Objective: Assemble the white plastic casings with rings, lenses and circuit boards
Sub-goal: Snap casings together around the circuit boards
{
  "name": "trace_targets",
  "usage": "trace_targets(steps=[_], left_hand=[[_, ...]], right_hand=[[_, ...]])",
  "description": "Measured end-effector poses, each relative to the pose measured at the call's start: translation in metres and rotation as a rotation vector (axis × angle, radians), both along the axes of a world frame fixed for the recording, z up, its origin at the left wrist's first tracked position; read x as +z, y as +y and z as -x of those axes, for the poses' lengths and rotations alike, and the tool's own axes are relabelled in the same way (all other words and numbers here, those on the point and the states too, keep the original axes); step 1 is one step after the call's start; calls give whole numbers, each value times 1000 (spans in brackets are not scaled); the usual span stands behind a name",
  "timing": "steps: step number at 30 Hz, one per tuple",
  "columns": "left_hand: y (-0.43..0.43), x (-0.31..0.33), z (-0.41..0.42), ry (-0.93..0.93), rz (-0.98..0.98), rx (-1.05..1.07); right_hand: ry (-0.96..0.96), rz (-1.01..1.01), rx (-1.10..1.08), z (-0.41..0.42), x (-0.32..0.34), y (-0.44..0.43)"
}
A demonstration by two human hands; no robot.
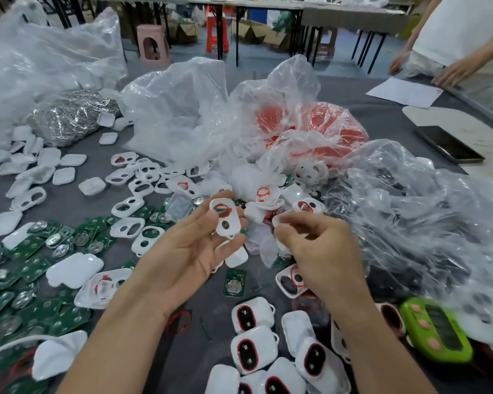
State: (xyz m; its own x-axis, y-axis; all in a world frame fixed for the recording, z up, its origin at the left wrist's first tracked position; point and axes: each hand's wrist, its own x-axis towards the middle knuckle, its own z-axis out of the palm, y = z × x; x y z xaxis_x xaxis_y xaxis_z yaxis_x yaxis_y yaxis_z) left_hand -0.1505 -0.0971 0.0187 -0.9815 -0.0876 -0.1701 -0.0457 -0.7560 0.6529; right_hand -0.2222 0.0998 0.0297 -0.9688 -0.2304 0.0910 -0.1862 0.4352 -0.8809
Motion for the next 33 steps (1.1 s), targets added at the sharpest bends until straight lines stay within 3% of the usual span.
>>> trace_targets(steps=[2,4,10,14,18,20,23,26,28,30,33], left_hand=[[-2,-1,1,6,8,28],[-2,-3,2,2,22,59],[4,0,4,3,73,83],[6,-2,4,-13,141,103],[9,-1,3,-18,190,95],[11,0,1,-12,224,97],[25,-2,2,-14,476,104],[39,-8,3,-4,828,116],[42,-10,4,35,962,82],[39,-12,5,50,1045,59],[38,-14,6,41,1137,20]], right_hand=[[215,-87,-215,-1,1,0],[283,-155,-295,1,1,2],[333,-260,-312,5,11,12],[244,-418,-130,4,28,23],[301,-465,-252,10,38,40],[248,-481,-209,16,45,52],[179,-480,-50,13,44,61],[493,-253,-228,3,53,61],[631,-292,-361,15,65,69],[569,-434,-458,46,76,80],[196,-830,-401,91,76,91]])
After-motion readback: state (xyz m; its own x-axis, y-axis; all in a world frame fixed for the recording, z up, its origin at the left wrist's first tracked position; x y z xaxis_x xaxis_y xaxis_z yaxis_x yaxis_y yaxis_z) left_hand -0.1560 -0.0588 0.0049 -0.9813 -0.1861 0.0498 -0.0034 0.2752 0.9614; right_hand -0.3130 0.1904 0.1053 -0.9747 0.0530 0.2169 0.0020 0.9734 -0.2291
